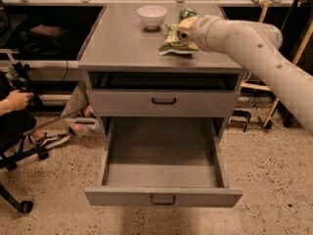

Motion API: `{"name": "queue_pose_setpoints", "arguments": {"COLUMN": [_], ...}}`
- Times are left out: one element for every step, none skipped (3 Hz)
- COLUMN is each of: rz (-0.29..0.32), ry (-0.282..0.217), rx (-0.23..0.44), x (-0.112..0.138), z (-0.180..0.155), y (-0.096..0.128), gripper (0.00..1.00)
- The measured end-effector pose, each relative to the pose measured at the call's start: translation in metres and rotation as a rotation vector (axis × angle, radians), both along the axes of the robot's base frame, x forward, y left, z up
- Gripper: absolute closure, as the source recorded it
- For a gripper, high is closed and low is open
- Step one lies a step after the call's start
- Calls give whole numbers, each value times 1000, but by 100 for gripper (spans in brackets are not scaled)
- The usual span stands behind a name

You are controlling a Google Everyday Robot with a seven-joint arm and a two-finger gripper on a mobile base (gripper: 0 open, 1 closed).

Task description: Pick green can from middle drawer and place on counter

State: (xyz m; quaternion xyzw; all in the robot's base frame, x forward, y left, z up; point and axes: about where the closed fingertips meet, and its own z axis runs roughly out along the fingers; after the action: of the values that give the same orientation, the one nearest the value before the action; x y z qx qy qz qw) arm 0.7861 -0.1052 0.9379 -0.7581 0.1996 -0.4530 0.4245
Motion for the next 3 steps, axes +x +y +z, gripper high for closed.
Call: {"name": "queue_pose_setpoints", "arguments": {"rz": [8,51,194], "ry": [95,177,154], "rx": [-117,-192,-291], "x": [46,55,30], "z": [-31,-54,-51], "y": [5,10,47], "gripper": [100,100,100]}}
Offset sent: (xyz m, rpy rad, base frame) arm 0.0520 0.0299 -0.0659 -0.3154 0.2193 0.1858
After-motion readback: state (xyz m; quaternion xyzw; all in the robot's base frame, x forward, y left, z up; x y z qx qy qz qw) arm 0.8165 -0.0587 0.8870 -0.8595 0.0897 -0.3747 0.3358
